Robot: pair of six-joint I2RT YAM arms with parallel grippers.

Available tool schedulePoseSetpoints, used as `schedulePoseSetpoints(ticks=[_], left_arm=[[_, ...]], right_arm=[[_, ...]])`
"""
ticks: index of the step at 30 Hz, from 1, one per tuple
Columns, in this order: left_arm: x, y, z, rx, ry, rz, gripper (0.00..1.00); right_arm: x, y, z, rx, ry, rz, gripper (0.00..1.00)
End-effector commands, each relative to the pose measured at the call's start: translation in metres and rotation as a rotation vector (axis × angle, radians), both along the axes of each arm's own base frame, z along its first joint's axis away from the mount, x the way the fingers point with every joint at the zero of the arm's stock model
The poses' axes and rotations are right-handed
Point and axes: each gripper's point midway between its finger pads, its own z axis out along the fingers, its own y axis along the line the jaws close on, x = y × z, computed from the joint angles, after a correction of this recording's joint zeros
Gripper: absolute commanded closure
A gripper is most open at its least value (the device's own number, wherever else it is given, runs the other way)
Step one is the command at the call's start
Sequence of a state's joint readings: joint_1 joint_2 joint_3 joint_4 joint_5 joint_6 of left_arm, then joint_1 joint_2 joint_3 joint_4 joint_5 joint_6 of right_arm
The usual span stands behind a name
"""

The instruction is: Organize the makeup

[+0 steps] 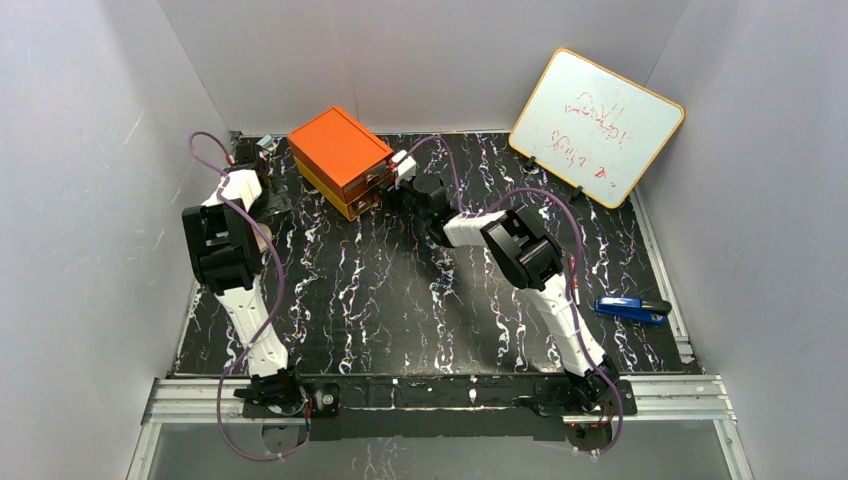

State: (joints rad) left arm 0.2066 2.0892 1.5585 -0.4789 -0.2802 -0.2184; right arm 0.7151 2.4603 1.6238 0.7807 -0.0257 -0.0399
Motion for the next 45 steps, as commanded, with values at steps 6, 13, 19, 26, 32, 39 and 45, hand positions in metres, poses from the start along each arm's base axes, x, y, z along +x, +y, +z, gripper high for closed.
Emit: schedulePoseSetpoints(ticks=[6,13,19,26,32,39,45], left_arm=[[0.001,0.004,0.012,0.01,-0.008,-0.002,0.04],[0.015,0.002,0.021,-0.006,-0.061,0.011,0.05],[0.033,0.004,0.028,-0.01,-0.108,0.018,0.05],[0.053,0.009,0.026,0.003,-0.142,0.02,0.05],[0.063,0.007,0.015,-0.018,-0.141,0.015,0.05],[0.069,0.004,0.002,-0.044,-0.131,0.012,0.13],[0.063,0.009,0.001,-0.022,-0.112,0.041,0.5]], right_arm=[[0.015,0.001,0.012,0.013,-0.053,-0.017,0.86],[0.001,-0.031,0.006,0.007,-0.001,-0.1,0.99],[-0.03,-0.056,0.008,0.047,0.063,-0.138,0.99],[-0.057,-0.055,0.011,0.045,0.091,-0.125,0.99],[-0.083,-0.053,0.011,0.026,0.107,-0.109,0.99],[-0.1,-0.067,0.007,0.004,0.138,-0.122,0.69],[-0.108,-0.075,0.016,0.005,0.141,-0.135,0.44]])
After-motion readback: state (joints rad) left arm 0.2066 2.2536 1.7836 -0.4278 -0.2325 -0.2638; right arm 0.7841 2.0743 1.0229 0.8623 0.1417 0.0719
